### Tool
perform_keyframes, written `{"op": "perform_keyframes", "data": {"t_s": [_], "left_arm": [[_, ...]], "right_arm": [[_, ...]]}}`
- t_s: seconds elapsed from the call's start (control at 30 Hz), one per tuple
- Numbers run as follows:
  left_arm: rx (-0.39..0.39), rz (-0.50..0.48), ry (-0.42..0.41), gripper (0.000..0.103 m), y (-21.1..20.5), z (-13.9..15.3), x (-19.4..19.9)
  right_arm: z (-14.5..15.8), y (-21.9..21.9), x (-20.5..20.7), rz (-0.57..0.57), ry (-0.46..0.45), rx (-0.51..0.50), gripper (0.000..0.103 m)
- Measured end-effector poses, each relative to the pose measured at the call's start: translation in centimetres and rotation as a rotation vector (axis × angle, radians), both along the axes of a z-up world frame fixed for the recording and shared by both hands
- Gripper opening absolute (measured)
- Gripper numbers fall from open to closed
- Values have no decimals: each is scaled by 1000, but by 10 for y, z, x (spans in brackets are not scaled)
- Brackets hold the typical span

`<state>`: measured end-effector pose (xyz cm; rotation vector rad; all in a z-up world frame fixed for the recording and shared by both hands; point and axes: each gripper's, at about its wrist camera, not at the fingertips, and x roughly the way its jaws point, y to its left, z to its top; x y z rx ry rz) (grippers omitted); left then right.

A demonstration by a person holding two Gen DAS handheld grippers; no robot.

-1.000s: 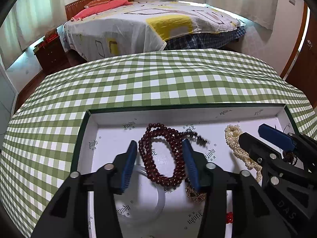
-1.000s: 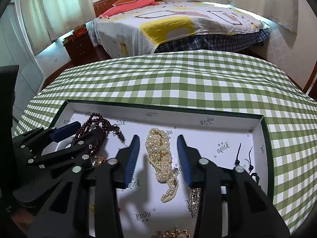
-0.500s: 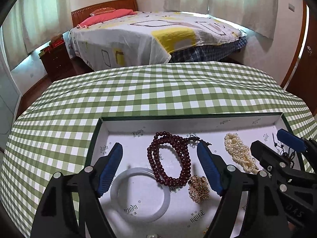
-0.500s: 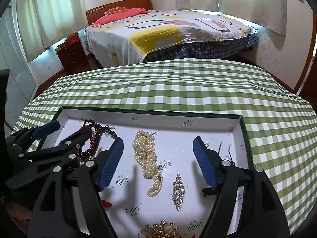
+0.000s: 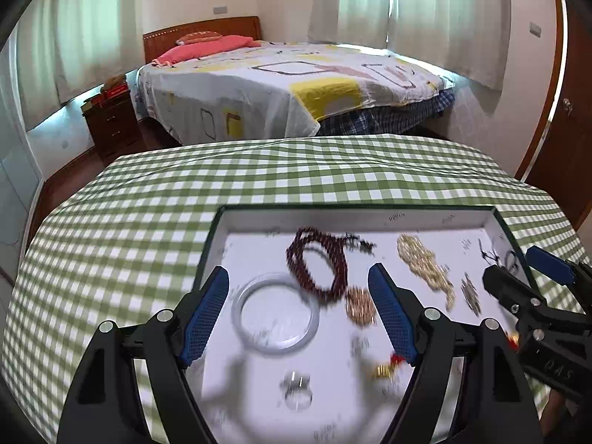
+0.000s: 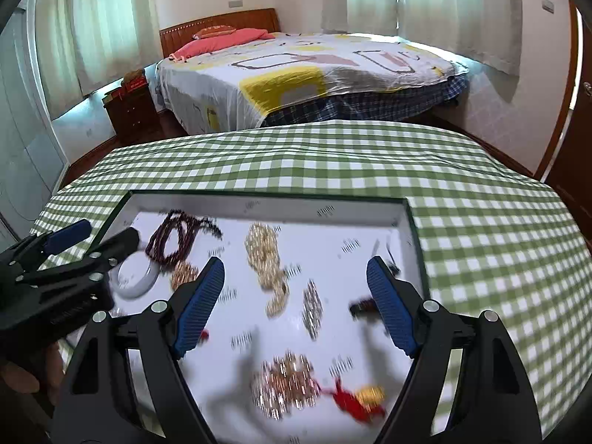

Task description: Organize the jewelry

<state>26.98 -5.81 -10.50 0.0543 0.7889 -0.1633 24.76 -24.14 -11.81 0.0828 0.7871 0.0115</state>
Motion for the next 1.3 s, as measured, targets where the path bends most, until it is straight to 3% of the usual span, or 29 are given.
{"op": "perform_keyframes", "data": {"t_s": [0.57,1.2,1.3], "left_arm": [[13,81,-103,82,36,54,-138],[-37,111,-253,84,64,123,-229],[-42,113,-282,84,67,133,-239]], "right_arm": [[57,1,-146,11,-126,-30,78],[121,10,-234,30,-269,-44,80],[130,12,-245,33,-295,-46,84]]}}
